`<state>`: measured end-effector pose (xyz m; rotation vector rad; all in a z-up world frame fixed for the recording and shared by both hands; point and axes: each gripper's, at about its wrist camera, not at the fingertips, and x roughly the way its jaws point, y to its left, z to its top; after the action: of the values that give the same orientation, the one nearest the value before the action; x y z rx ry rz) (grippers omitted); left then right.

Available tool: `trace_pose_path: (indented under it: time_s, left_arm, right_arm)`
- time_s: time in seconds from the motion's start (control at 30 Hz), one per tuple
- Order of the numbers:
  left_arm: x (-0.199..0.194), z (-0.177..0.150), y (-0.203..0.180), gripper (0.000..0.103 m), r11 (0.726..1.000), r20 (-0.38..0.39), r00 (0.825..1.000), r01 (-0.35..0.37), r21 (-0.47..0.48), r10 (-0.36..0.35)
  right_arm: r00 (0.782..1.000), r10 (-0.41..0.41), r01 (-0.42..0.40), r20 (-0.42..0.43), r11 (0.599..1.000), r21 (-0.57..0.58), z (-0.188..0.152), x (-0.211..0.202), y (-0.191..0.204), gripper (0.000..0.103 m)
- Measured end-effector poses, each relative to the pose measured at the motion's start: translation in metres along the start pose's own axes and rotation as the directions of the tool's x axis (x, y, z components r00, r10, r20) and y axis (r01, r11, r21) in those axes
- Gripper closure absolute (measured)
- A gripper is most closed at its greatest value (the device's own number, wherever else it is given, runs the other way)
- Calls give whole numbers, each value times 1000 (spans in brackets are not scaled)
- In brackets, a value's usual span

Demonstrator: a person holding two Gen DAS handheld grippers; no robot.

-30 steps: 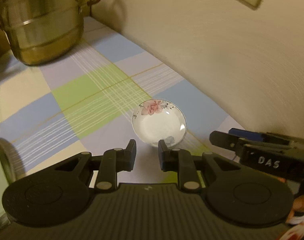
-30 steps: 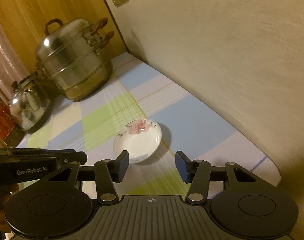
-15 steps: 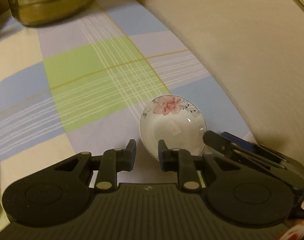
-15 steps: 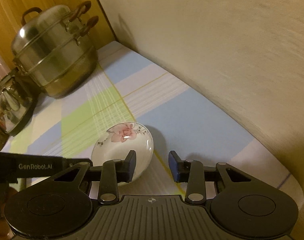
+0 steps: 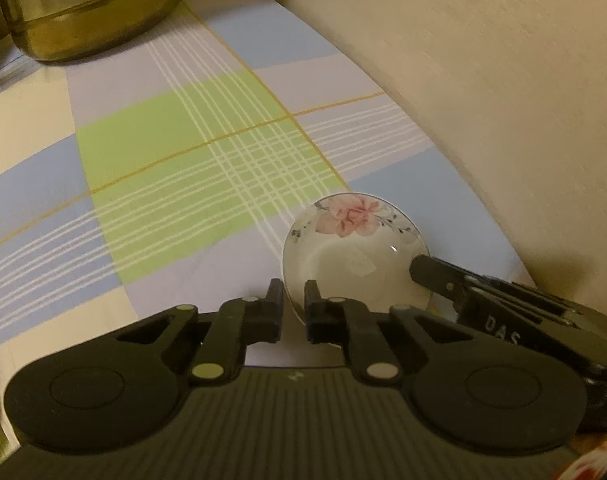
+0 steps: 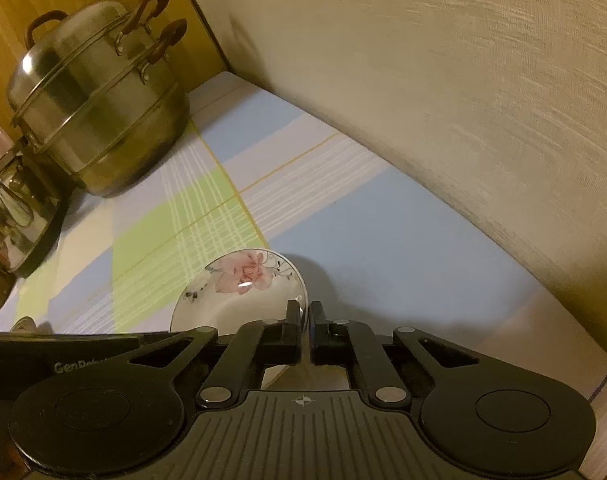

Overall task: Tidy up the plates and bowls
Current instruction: 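Lift the floral saucer with the right tool and carry it to the steel plate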

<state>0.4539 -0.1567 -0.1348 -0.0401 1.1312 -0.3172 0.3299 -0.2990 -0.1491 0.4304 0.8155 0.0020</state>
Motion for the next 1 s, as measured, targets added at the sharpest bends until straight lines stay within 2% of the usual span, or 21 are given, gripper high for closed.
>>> trace_pose_path:
  time_s: [0.37, 0.7, 1.0]
  left_arm:
    - [8, 5, 2, 94, 1000, -10, 1000, -10, 1, 10]
    - [5, 2, -1, 94, 999, 14, 1000, -10, 35, 9]
    - [-21, -9, -9, 94, 1000, 55, 998, -8, 29, 6]
  right_arm:
    - [997, 21, -19, -73, 999, 31, 6, 3, -2, 98]
    - [999, 16, -16, -49, 1000, -1, 4, 5, 1, 98]
    - [999, 43, -43, -27, 999, -9, 2, -20, 4, 98]
